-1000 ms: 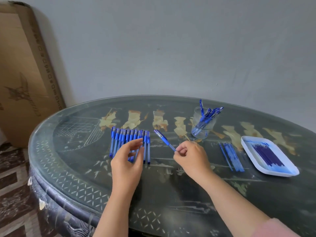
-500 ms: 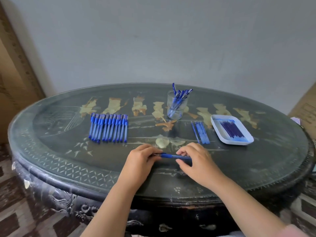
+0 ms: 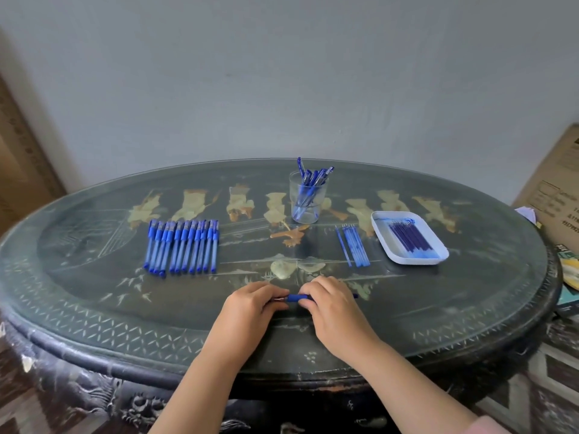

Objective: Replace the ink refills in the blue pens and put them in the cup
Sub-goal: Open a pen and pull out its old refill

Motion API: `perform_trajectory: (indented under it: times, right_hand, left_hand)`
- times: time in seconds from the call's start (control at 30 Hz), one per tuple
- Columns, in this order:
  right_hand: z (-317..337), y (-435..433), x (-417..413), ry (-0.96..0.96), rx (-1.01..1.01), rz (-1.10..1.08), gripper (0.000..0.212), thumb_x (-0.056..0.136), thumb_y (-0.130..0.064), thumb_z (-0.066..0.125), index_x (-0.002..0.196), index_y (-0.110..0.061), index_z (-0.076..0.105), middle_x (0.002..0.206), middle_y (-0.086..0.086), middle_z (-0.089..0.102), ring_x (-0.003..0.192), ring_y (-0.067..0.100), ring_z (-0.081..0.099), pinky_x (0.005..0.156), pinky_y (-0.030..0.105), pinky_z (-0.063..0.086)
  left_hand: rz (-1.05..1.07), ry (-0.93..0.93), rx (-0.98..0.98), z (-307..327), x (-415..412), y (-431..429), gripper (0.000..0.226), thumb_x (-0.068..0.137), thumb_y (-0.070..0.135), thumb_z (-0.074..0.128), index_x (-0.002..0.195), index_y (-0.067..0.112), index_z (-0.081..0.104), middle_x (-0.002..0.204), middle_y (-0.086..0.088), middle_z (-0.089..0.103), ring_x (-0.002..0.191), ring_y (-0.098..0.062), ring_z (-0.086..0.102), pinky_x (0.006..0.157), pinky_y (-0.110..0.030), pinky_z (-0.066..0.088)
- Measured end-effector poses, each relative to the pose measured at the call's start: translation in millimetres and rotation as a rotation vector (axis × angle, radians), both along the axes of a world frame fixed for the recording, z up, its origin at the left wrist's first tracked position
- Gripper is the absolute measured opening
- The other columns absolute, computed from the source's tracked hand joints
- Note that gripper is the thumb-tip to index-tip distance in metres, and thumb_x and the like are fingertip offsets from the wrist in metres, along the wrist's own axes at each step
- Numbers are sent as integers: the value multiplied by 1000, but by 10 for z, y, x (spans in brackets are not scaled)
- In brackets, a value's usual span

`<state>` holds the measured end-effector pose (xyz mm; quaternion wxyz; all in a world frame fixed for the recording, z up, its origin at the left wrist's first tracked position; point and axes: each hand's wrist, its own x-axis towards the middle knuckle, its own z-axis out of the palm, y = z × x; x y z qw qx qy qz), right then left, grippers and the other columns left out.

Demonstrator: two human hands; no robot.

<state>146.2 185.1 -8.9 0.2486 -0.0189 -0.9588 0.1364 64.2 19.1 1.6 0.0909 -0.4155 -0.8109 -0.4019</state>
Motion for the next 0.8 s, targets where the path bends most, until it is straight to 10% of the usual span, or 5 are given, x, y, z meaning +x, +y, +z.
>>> perform_trajectory:
  times: [0.8]
  right_hand:
    - [-4,-19,58,244,229,18,18,80,-1,67,90,-16,64,84,-6,56,75,17,50,70,25,32]
  left_hand:
    - [-29,-203,-55,64,-46,40,19,98,14,56,84,17,68,67,10,55,73,-10,51,64,-12,38]
